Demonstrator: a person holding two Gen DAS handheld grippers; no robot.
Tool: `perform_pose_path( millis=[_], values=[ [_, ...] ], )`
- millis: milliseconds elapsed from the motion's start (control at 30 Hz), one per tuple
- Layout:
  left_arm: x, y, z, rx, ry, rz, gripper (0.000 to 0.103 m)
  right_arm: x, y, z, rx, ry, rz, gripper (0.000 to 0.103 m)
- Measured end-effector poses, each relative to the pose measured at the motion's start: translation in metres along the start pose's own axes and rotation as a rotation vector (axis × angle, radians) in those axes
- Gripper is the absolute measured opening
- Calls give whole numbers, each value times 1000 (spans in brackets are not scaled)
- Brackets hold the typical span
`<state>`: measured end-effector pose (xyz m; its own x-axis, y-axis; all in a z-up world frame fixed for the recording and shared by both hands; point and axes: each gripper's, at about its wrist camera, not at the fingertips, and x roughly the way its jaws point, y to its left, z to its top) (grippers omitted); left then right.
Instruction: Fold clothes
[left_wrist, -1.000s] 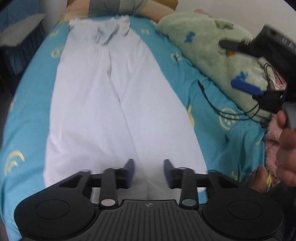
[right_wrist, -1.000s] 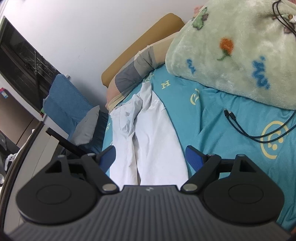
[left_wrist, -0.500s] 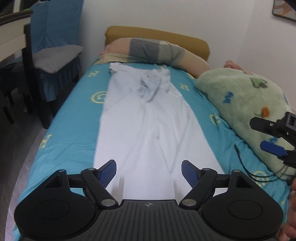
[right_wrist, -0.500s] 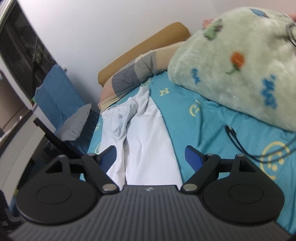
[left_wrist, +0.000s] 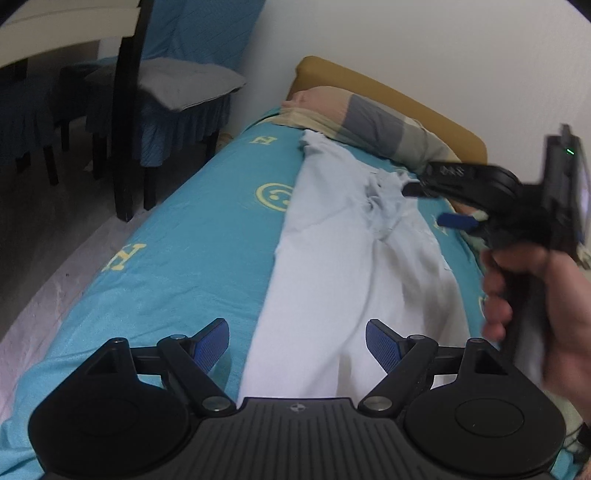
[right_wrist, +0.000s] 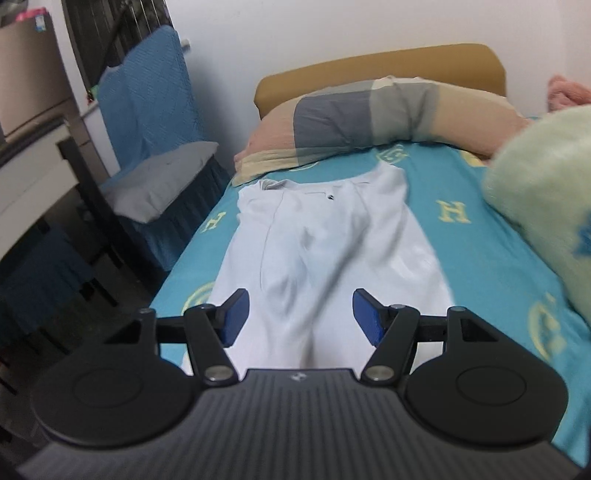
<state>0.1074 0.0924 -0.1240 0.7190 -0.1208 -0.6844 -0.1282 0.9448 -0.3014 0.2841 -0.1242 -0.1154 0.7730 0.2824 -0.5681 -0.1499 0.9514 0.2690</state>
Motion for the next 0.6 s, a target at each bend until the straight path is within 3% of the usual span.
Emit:
perform_pose_path(
  millis=[100, 167, 233, 300, 333, 600],
  values=[
    [8, 7, 1, -19, -18, -13, 83, 45, 12, 11, -62, 1, -37, 64],
    [12, 6, 1, 4, -39, -27, 83, 76, 19, 18, -104, 2, -62, 41],
    [19, 2, -1, 44, -40, -27, 83, 103, 21, 22, -130, 16, -103, 39],
    [26, 2, -3, 73, -33, -34, 83, 122, 18, 21, -146, 45, -150, 27],
    [30, 2, -3, 76, -27, -38, 83, 126, 17, 20, -156, 52, -179, 7],
    [26, 13, -7, 42, 2, -88, 81, 98, -29, 3, -25, -58, -230, 5]
  ],
)
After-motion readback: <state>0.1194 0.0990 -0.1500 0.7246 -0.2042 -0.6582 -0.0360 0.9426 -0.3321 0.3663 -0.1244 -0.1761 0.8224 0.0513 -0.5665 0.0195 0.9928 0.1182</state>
